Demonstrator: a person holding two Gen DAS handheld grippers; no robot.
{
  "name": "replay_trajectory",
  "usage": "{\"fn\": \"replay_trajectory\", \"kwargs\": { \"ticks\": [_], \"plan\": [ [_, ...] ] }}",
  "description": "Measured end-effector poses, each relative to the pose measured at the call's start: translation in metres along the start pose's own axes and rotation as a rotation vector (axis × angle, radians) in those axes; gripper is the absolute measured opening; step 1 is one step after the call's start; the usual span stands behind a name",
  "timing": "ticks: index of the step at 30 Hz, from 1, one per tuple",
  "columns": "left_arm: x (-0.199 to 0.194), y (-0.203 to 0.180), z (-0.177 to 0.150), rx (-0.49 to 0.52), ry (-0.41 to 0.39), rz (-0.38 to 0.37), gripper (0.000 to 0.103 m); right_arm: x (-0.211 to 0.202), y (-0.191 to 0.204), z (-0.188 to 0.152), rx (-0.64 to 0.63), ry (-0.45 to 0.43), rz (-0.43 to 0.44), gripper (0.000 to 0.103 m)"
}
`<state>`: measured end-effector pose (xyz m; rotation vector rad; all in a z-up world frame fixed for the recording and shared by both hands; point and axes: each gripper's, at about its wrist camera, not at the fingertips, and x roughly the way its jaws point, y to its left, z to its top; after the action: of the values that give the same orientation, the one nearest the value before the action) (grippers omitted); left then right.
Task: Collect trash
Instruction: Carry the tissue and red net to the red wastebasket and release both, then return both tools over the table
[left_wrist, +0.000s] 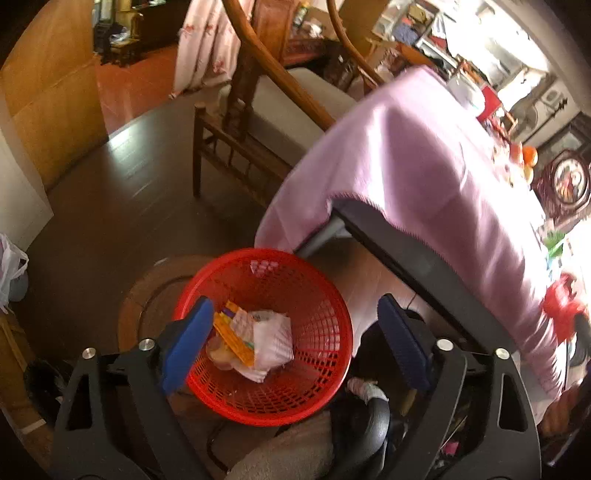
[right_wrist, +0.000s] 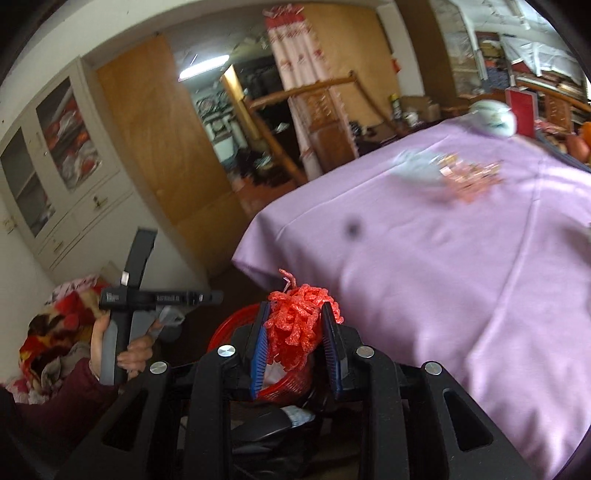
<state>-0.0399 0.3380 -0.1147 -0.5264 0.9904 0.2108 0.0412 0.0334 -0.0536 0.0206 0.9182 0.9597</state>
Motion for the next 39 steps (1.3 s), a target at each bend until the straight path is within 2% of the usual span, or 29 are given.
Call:
{"fn": "replay_trajectory", "kwargs": {
  "ticks": [12,14,15,17,20,23,27,33,39],
  "plan": [
    [-0.015,0.012,0.004,-0.001,-0.096,0.072,0.091,0.108,0.051,0.007,-0.085,0.218,0.125,0.031],
    [-0.019,0.018,0.006,-0.013,-0.109,0.082,0.092,0.124,0.061,0.009,-0.106,0.241,0.132,0.047],
    [-0.019,0.02,0.006,-0.019,-0.112,0.084,0.093,0.13,0.065,0.01,-0.117,0.235,0.112,0.061],
    [-0.022,0.025,0.007,-0.033,-0.117,0.086,0.093,0.132,0.069,0.011,-0.135,0.22,0.097,0.063],
    [-0.022,0.027,0.007,-0.037,-0.121,0.084,0.093,0.122,0.064,0.012,-0.122,0.201,0.101,0.065],
    [-0.021,0.023,0.007,-0.03,-0.12,0.092,0.093,0.105,0.051,0.014,-0.1,0.155,0.051,0.071],
    [-0.022,0.007,0.008,-0.003,-0.121,0.094,0.093,0.078,0.032,0.011,-0.071,0.094,-0.004,0.083],
    [-0.033,-0.035,0.008,0.096,-0.162,0.094,0.093,0.028,0.005,0.009,-0.024,-0.028,-0.074,0.096],
    [-0.038,-0.083,0.003,0.202,-0.187,0.087,0.095,-0.025,-0.023,0.0,0.026,-0.114,-0.129,0.097]
  ]
}}
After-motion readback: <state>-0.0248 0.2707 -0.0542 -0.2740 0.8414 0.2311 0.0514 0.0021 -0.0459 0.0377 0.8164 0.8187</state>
